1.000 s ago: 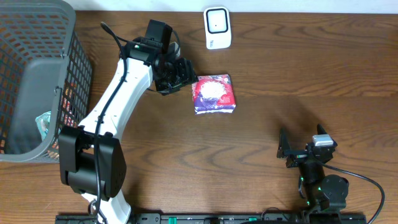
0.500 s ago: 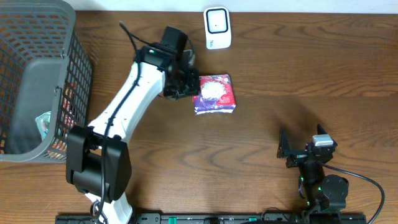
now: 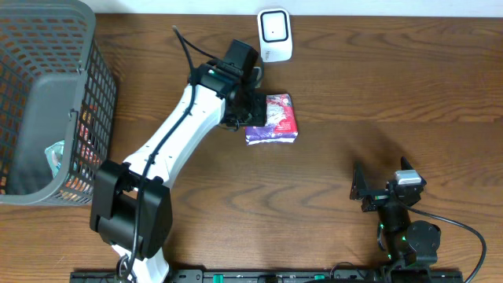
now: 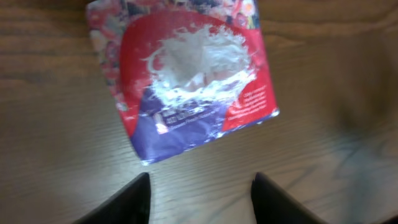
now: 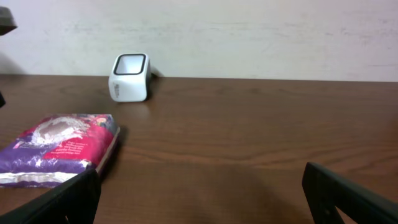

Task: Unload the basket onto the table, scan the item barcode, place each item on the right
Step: 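Release the package on the table in front of the scanner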

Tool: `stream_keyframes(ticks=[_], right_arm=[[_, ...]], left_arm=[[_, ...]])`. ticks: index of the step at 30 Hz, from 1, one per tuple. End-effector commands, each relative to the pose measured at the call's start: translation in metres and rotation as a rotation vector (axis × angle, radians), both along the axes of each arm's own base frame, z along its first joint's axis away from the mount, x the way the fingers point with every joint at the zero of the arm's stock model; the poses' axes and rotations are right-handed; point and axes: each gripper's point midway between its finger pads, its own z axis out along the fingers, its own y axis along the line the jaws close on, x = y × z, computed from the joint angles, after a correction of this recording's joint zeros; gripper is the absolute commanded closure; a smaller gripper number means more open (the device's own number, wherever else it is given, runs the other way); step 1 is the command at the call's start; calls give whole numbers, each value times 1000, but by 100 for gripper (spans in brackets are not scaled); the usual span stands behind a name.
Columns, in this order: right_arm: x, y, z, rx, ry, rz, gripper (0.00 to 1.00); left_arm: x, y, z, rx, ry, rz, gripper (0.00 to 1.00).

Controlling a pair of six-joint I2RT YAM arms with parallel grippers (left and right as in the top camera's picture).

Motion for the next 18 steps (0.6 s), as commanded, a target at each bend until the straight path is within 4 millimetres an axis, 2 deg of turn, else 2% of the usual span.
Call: stream_keyframes(ticks=[1,4,12,18], right_arm=[[0,-2,-1,11,5,-9,1],[0,-2,-1,11,5,-9,1],[0,-2,-1,11,5,-9,1],[0,-2,-1,11,5,-9,1]], left_arm=[[-1,-6,-4,24,-28,-25,41],[5,-13,-1,32,-76,-32,39],[28,-5,-4,196,-229,10,38],[36,-9,-30,224,-215,16,38]])
